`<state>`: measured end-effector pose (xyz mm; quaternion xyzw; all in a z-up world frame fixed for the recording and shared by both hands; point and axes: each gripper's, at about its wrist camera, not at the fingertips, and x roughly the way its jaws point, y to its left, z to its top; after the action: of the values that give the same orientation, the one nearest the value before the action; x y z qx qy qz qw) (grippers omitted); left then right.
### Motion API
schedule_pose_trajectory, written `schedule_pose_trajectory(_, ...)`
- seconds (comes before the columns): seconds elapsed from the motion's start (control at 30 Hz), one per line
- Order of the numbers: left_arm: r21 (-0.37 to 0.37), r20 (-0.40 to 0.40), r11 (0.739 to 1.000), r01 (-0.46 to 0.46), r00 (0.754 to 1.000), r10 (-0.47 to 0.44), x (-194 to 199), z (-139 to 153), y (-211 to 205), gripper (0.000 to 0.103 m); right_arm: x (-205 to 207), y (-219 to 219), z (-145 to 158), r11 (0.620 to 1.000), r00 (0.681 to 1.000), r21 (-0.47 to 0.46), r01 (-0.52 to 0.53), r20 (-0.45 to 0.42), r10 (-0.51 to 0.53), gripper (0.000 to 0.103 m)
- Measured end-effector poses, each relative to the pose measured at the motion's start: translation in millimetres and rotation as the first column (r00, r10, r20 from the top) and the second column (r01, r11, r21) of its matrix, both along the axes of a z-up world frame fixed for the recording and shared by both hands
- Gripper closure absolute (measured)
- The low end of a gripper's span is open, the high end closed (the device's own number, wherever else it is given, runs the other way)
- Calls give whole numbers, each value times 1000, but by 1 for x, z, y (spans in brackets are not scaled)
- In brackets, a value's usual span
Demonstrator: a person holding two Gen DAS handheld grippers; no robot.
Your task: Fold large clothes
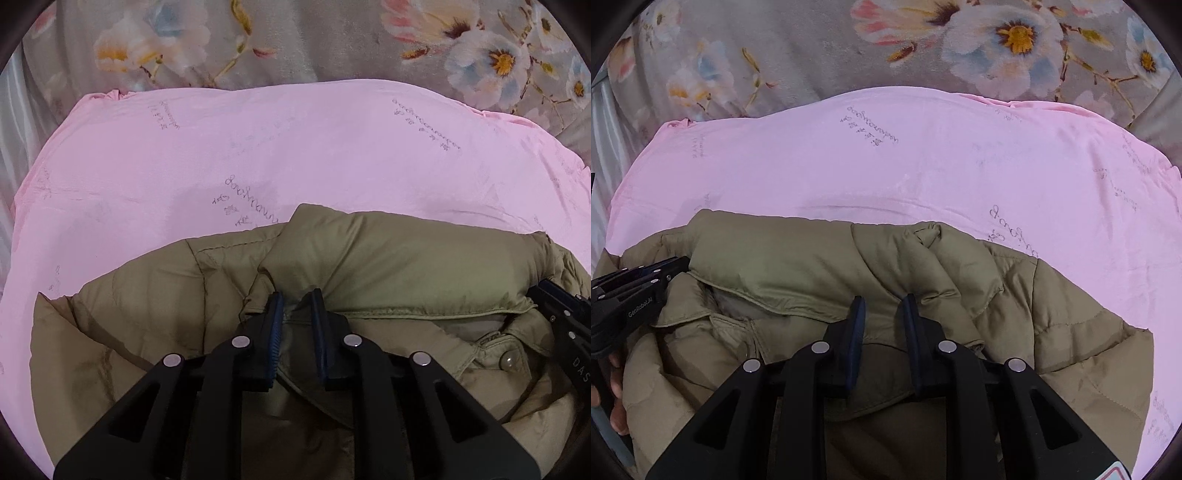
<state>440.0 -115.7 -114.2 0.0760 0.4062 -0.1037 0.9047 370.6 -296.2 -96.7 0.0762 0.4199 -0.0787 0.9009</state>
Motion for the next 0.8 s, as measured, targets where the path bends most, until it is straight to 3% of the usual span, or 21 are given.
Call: schedule_pose_trajectory(0.8,45,43,999,-6,999,4,1,-6,-6,89,3,-4,-4,999,1000,41,-2,8,1,86)
